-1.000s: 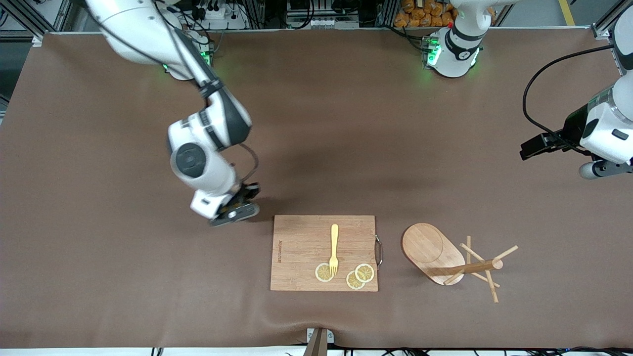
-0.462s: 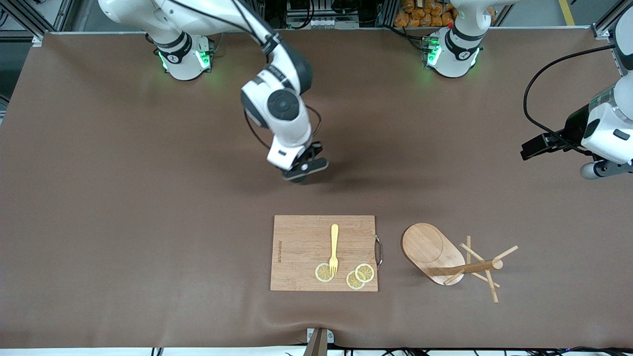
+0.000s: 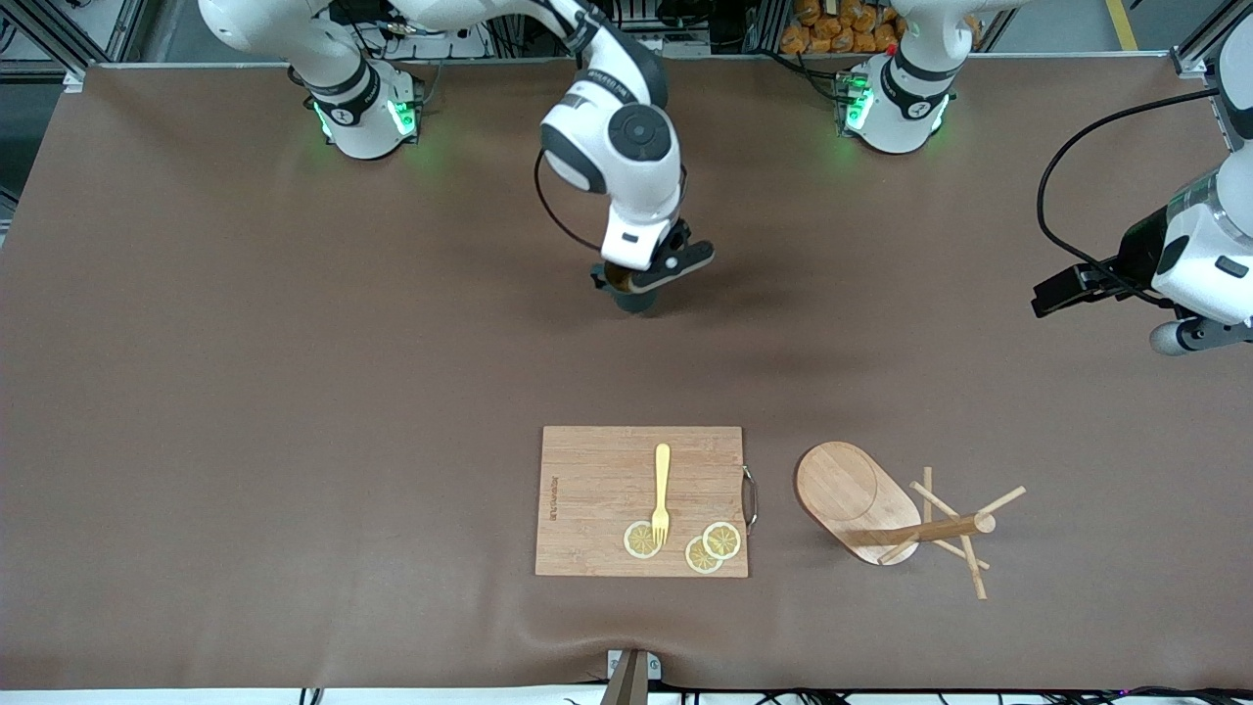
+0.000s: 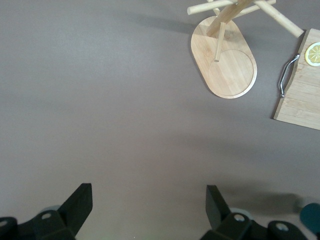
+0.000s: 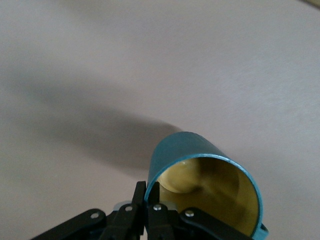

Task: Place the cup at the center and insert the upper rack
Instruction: 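Carry the teal mug with the right gripper toward the table center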

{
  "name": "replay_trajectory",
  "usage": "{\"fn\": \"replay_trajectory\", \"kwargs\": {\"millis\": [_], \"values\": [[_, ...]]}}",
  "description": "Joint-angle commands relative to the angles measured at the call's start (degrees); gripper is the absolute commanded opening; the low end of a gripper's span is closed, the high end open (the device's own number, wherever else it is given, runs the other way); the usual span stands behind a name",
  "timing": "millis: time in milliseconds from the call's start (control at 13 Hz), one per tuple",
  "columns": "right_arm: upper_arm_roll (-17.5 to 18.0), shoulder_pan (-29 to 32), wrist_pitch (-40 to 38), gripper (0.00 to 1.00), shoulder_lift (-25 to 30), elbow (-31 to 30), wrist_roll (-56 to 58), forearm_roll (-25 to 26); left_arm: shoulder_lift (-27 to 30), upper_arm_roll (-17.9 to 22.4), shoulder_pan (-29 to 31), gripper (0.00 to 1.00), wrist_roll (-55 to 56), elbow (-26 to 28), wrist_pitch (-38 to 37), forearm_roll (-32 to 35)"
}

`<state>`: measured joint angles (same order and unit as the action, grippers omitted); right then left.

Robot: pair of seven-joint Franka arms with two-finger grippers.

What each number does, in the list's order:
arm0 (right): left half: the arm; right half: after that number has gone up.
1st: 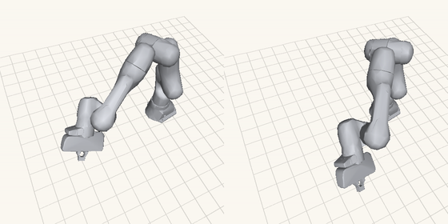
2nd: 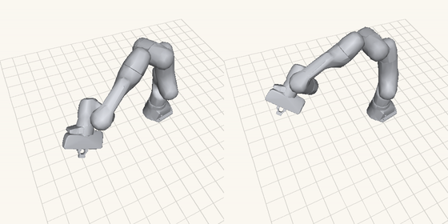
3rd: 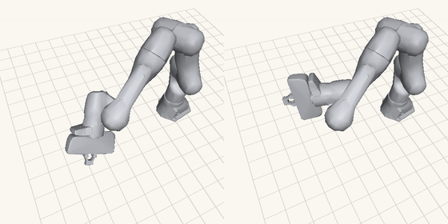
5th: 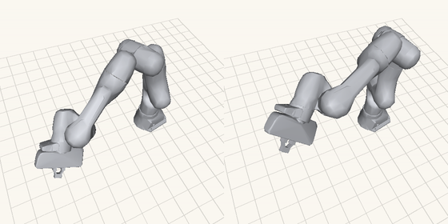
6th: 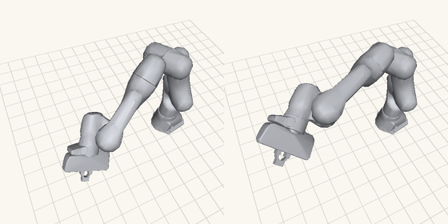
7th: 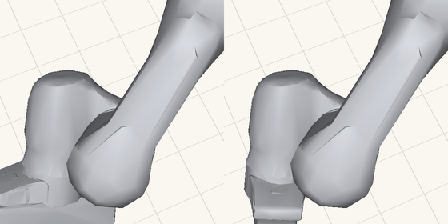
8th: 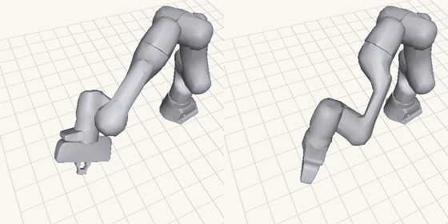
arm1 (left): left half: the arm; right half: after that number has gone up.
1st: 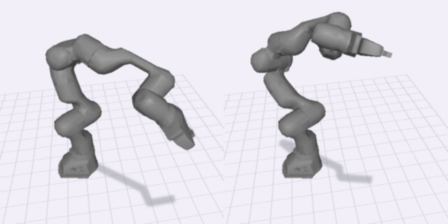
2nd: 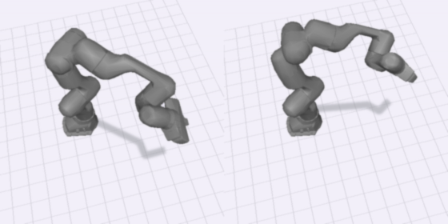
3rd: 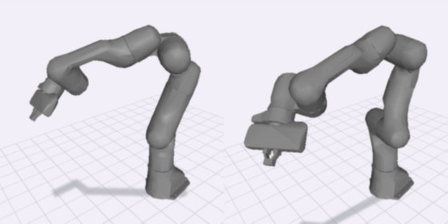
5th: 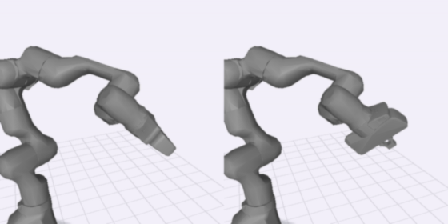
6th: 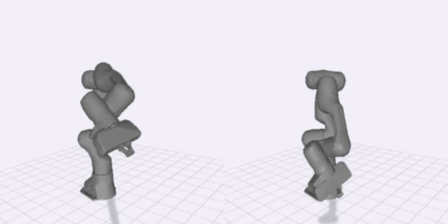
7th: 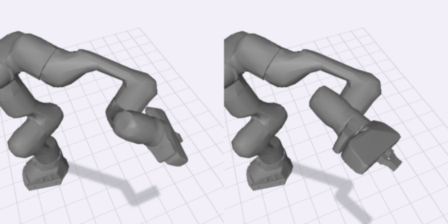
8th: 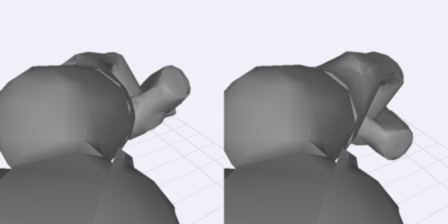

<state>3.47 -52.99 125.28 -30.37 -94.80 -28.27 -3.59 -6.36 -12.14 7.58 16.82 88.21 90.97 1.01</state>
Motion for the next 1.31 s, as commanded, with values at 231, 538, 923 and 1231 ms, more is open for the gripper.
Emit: {"fn": "replay_trajectory", "kwargs": {"millis": [231, 538, 923, 1231], "values": [[-1.18, -4.58, -0.22, 0.0, -2.32, 1.19, -6.25, 1.65, -0.23, -0.17, 0.15, 1.0, -0.2, -0.76, -0.27, 0.74], [-1.18, -5.63, -0.22, 0.0, -5.83, 4.7, -11.88, 4.82, -0.32, -0.17, 0.15, 1.0, -0.2, -0.76, -0.27, 0.74], [-1.18, -6.34, 0.31, 0.0, -7.42, 5.94, -12.69, 7.01, -0.23, -0.17, 0.15, 1.0, -0.2, -0.76, -0.27, 0.74], [-1.1, -6.25, 0.31, 0.23, -7.77, 6.03, -12.95, 8.08, -0.32, -0.17, 0.24, 1.0, -0.2, -0.68, -0.27, 0.83]]}}
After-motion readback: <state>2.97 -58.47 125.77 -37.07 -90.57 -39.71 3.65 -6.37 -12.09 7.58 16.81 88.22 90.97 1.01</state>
